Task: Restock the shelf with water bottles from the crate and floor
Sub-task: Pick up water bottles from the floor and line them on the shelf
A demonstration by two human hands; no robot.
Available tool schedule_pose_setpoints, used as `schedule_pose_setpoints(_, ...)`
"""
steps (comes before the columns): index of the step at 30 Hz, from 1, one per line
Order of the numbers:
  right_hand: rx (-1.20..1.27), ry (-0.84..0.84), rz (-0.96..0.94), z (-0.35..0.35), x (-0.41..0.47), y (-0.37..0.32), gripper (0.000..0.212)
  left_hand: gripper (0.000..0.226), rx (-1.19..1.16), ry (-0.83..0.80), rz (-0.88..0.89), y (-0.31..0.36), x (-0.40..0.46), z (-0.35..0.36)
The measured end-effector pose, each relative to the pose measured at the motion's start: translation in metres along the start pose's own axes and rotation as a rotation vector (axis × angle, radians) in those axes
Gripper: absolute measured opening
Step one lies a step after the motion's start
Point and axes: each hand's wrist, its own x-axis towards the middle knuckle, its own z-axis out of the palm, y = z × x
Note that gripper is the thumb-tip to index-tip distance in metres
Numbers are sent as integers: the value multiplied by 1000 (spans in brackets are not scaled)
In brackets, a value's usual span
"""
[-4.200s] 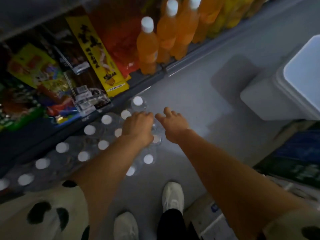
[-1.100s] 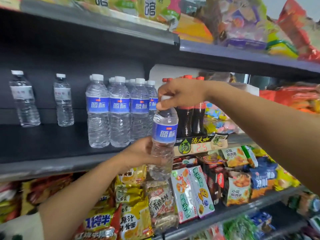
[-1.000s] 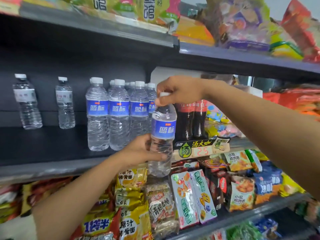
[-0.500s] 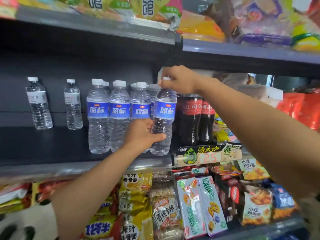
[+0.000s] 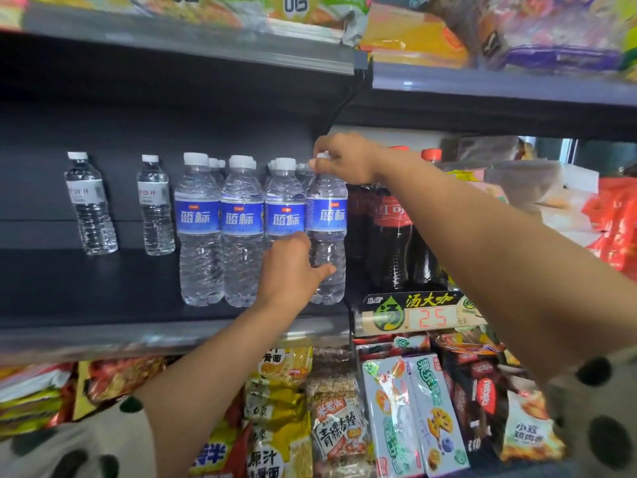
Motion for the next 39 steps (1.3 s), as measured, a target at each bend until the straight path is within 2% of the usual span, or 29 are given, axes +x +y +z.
schedule_pose_setpoints(12,-13,-63,83,13,5,5,42,27,138,-82,67,-2,2,10)
schedule_pose_setpoints(20,7,-105,106,10,0,6,47,30,195,-98,99,-3,2,9)
schedule_pose_setpoints(27,-10,-109,158,0,-11,-7,49,32,153,-146,106,-5,-2,-2)
schedule_pose_setpoints(31,-32,-128,245,-7,-22,-24,58,32,98,-170,135,-11,-6,-18)
schedule_pose_setpoints(35,-38,-140,374,-14,-36,-47,78,28,73,-189,198,-28,-14,-43)
schedule_pose_setpoints(39,-143,-128,459,-19,-57,-81,78,32,100,-219,293,-55,-30,-74)
